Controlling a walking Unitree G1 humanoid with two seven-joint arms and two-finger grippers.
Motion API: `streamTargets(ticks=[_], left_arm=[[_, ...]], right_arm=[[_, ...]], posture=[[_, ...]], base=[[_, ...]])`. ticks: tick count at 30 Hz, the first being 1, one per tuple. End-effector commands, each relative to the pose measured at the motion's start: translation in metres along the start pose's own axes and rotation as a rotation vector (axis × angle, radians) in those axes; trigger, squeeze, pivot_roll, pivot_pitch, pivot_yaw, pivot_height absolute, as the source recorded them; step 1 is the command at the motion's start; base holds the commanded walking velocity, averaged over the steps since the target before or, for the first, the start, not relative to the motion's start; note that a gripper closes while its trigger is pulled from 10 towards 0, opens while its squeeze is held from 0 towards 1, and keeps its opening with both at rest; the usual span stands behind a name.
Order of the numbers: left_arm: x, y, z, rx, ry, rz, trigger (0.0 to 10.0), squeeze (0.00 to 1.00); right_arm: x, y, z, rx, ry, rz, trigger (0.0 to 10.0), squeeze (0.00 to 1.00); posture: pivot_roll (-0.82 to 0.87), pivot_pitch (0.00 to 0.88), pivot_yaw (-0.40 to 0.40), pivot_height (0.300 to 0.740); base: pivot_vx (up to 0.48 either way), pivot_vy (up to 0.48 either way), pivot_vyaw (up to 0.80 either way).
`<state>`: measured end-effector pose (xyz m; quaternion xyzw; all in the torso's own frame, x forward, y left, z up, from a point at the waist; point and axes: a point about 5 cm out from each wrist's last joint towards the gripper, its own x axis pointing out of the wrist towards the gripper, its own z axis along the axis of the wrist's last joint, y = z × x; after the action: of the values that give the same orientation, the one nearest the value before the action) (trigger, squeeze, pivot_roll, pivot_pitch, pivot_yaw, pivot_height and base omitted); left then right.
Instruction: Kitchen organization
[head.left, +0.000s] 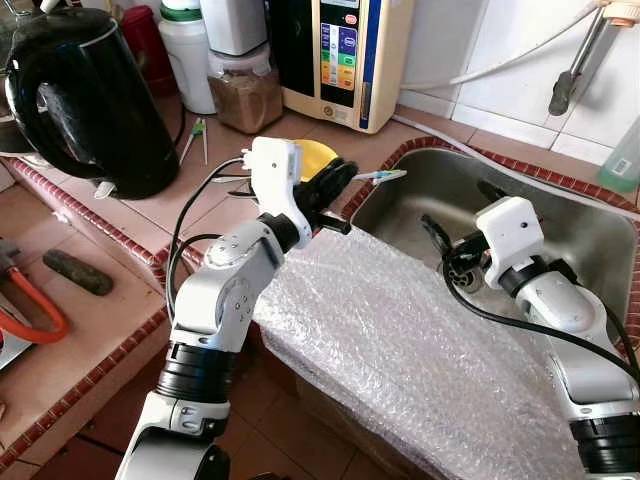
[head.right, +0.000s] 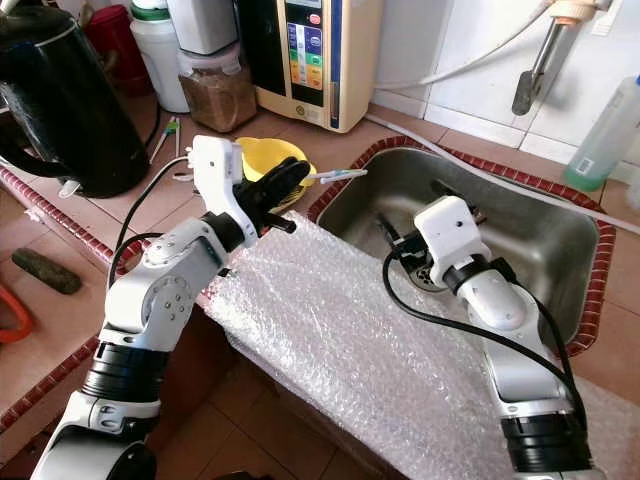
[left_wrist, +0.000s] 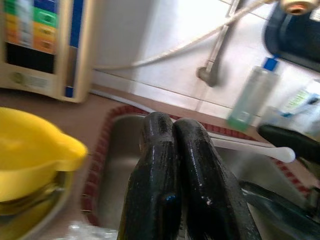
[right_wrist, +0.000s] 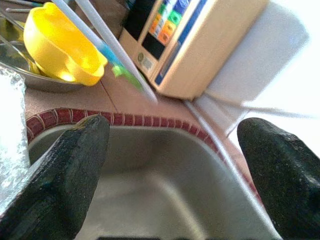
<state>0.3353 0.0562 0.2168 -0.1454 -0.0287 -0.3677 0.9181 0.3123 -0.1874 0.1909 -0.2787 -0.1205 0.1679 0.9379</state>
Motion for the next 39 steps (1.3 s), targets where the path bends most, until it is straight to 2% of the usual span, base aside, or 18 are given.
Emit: streamTargets(ticks=[1, 9, 10, 11, 12, 22, 26, 39], left_arm=[[0.005, -0.007, 0.002, 0.021, 0.017, -0.055, 0.0, 0.00], [0.007, -0.015, -0.010, 0.027, 0.061, -0.097, 0.0, 0.00], [0.007, -0.016, -0.012, 0.031, 0.068, -0.104, 0.0, 0.00], [0.007, -0.017, -0.013, 0.031, 0.071, -0.108, 0.0, 0.00], [0.007, -0.017, -0.014, 0.030, 0.072, -0.110, 0.0, 0.00], [0.009, -0.018, -0.015, 0.033, 0.077, -0.118, 0.0, 0.00], [0.009, -0.017, -0.015, 0.038, 0.077, -0.111, 0.0, 0.00], [0.010, -0.019, -0.017, 0.024, 0.067, -0.105, 0.0, 0.00]], right_arm=[[0.004, 0.001, 0.006, -0.044, -0.036, 0.003, 10.0, 0.00], [0.010, 0.007, 0.020, 0.027, -0.105, -0.012, 10.0, 0.00], [0.010, 0.009, 0.021, 0.026, -0.113, -0.006, 8.9, 0.00], [0.010, 0.010, 0.021, 0.037, -0.116, -0.008, 3.9, 0.00], [0.010, 0.010, 0.020, 0.050, -0.116, -0.011, 0.0, 0.00], [0.009, 0.012, 0.013, 0.086, -0.092, -0.009, 0.0, 0.00], [0.005, 0.017, 0.008, 0.117, -0.065, 0.031, 0.0, 0.00], [0.004, 0.020, 0.005, 0.107, -0.052, 0.065, 0.0, 0.00]], posture=[[-0.13, 0.092, 0.040, 0.740], [-0.13, 0.087, 0.048, 0.740], [-0.13, 0.086, 0.050, 0.740], [-0.13, 0.085, 0.050, 0.740], [-0.13, 0.085, 0.050, 0.740], [-0.13, 0.079, 0.061, 0.740], [-0.13, 0.081, 0.056, 0.740], [-0.14, 0.082, 0.046, 0.740]], base=[[0.000, 0.000, 0.00], [0.000, 0.000, 0.00], [0.000, 0.000, 0.00], [0.000, 0.000, 0.00], [0.000, 0.000, 0.00], [0.000, 0.000, 0.00], [0.000, 0.000, 0.00], [0.000, 0.000, 0.00]])
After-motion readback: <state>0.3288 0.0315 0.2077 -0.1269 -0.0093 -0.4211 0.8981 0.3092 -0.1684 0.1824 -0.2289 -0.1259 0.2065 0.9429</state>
